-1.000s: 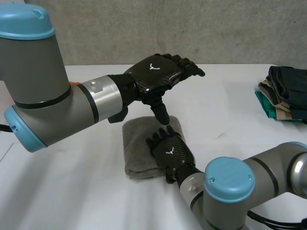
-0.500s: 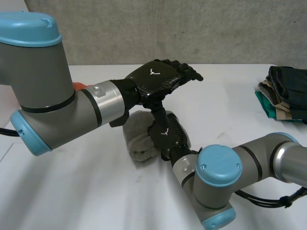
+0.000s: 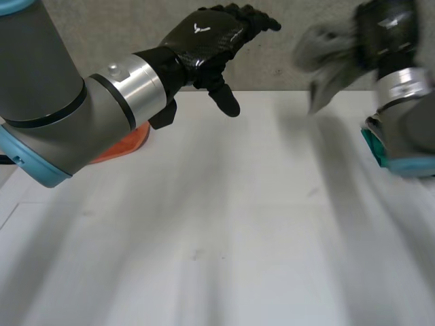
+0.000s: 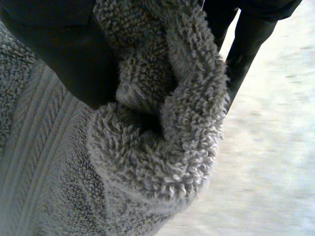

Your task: Fold the laundry.

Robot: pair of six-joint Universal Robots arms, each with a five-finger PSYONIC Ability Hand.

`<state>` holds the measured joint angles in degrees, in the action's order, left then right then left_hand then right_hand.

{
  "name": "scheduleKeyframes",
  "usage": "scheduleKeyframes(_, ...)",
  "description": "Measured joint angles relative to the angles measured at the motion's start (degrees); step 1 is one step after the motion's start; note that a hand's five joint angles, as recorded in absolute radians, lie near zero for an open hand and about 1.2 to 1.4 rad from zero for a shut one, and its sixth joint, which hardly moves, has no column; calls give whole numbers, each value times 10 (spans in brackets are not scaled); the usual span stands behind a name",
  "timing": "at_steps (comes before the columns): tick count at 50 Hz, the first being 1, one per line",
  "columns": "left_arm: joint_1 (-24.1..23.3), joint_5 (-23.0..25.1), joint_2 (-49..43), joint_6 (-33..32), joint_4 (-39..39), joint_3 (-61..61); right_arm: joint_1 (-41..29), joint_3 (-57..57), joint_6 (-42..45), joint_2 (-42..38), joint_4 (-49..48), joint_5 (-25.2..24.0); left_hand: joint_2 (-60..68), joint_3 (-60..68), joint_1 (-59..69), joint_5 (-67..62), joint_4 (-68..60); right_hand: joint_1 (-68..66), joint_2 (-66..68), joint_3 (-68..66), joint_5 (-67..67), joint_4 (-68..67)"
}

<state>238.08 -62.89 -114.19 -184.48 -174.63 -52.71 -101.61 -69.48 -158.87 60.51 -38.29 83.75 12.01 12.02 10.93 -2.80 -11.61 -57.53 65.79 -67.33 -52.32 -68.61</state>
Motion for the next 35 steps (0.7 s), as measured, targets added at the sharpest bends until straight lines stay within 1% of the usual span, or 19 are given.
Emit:
scheduleKeyframes(3, -1, 0, 2, 6, -4, -2, 62, 14, -20, -6, -36, -35, 0, 0, 0, 0, 0, 0, 0, 0, 0, 0)
scheduleKeyframes(4, -2, 1, 2, 8, -5, -3, 94, 20, -32, -14, -58, -55, 0, 0, 0, 0, 0, 0, 0, 0, -1, 0)
scheduleKeyframes(7, -4, 1, 1, 8, -6, -7, 148, 31, -52, -40, -98, -90, 0, 0, 0, 0, 0, 0, 0, 0, -3, 0)
scheduleKeyframes(8, -6, 0, 0, 8, -5, -9, 172, 38, -61, -58, -118, -108, 0, 0, 0, 0, 0, 0, 0, 0, -3, 0)
scheduleKeyframes(12, -11, 0, -7, 7, -5, -14, 231, 59, -81, -130, -164, -161, 0, 0, 0, 0, 0, 0, 0, 0, -3, 0)
scheduleKeyframes(18, -21, -1, -24, 6, -7, -16, 288, 83, -96, -250, -195, -245, 0, 0, 0, 0, 0, 0, 0, 0, -3, 0)
scheduleKeyframes(21, -25, -2, -29, 5, -7, -17, 297, 83, -98, -272, -197, -262, 0, 0, 0, 0, 0, 0, 0, 0, -3, 0)
scheduleKeyframes(22, -28, -2, -33, 5, -7, -17, 308, 79, -98, -291, -198, -277, 0, 0, 0, 0, 0, 0, 0, -3, -9, 0)
scheduleKeyframes(24, -31, -2, -36, 4, -7, -17, 317, 70, -98, -296, -197, -286, 0, 0, 0, 0, 0, 0, -3, 1, -18, 4)
scheduleKeyframes(25, -32, -2, -37, 4, -7, -16, 321, 65, -98, -293, -196, -287, 0, 0, 0, 0, 0, 2, -20, 23, -7, 30)
scheduleKeyframes(26, -33, -2, -37, 4, -7, -16, 324, 59, -99, -288, -195, -288, 0, 0, 0, 0, 0, 23, -75, 83, 39, 91)
scheduleKeyframes(28, -35, -2, -36, 4, -7, -14, 329, 43, -99, -265, -190, -287, 0, 0, 0, 0, 0, 202, -272, 275, 233, 284)
scheduleKeyframes(29, -36, -2, -36, 4, -7, -14, 329, 41, -99, -261, -189, -287, 0, 0, 0, 0, 0, 237, -306, 309, 258, 307)
scheduleKeyframes(30, -37, -2, -35, 4, -7, -13, 331, 30, -100, -240, -181, -283, 0, 0, 0, 0, 0, 356, -427, 428, 392, 439)
scheduleKeyframes(31, -38, -2, -34, 4, -7, -13, 332, 25, -100, -229, -176, -281, 0, 0, 0, 0, 0, 408, -481, 485, 439, 491)
scheduleKeyframes(32, -40, -2, -33, 4, -7, -12, 332, 18, -100, -211, -164, -277, 0, 0, 0, 0, 0, 444, -524, 534, 486, 544)
scheduleKeyframes(35, -45, -2, -29, 4, -7, -12, 333, 6, -102, -161, -112, -266, 0, 0, 0, 0, 0, 446, -535, 554, 498, 566)
